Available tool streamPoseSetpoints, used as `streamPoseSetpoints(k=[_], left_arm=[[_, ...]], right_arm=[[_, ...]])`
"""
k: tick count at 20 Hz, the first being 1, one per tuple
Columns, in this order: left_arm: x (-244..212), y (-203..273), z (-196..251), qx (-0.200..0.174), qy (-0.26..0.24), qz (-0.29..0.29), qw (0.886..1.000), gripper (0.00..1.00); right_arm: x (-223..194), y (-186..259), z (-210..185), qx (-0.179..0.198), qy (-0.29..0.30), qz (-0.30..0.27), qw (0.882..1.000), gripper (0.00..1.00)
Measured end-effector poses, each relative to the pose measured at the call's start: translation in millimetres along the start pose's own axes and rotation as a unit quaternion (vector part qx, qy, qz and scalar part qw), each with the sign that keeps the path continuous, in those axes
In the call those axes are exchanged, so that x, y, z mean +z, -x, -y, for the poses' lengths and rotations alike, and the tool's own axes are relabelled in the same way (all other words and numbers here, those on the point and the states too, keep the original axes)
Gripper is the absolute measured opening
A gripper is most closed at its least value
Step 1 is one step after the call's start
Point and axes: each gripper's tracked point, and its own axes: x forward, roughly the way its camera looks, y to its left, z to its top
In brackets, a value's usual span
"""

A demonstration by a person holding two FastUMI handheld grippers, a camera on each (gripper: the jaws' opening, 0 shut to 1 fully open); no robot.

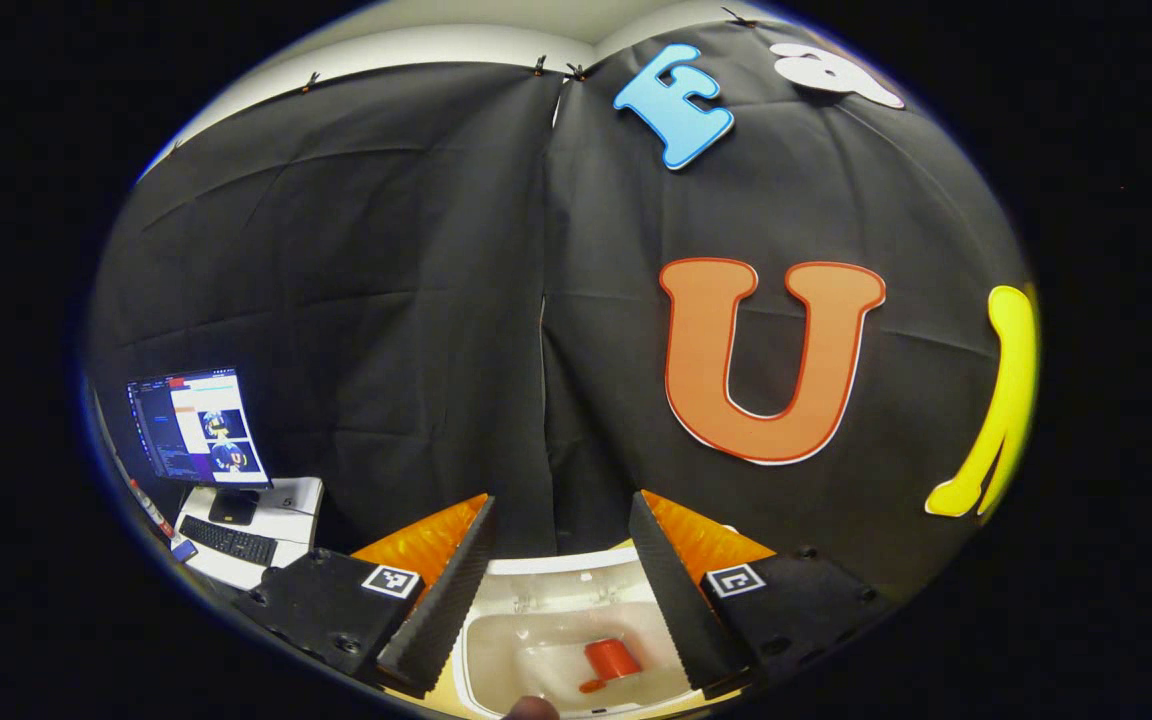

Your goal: Press the lid of the desktop garbage bin to open it, pick up the crumpled paper on the desktop and throw it into the bin, then pick up the pop can on the desktop and drop it into the bin, and finally close the garbage bin lid.

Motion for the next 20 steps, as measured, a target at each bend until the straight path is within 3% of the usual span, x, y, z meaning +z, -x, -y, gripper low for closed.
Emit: streamPoseSetpoints(k=[6, 7, 8, 12, 17, 20], left_arm=[[-58.8, 40.5, 21.3, -0.019, 0.011, -0.041, 0.999, 0.84], [-66.8, 43.1, 21.8, -0.021, 0.010, -0.044, 0.999, 0.93], [-75.4, 45.1, 22.2, -0.021, 0.014, -0.051, 0.998, 0.83], [-109.5, 46.0, 22.0, -0.020, 0.033, -0.080, 0.996, 0.82], [-155.2, 42.4, 22.6, -0.018, 0.017, -0.121, 0.992, 0.81], [-161.9, 41.8, 25.4, -0.017, 0.008, -0.116, 0.993, 0.81]], right_arm=[[1.3, 3.5, 8.1, 0.020, 0.020, -0.006, 1.000, 0.93], [-0.5, 4.4, 8.7, 0.021, 0.018, -0.009, 1.000, 0.93], [-4.1, 4.6, 8.3, 0.022, 0.016, -0.013, 1.000, 0.93], [-14.2, 9.9, 3.8, 0.026, 0.024, -0.026, 0.999, 0.93], [-25.7, 11.2, 1.1, 0.025, 0.029, -0.041, 0.998, 0.93], [-24.8, 12.7, 1.0, 0.025, 0.034, -0.043, 0.998, 0.93]])
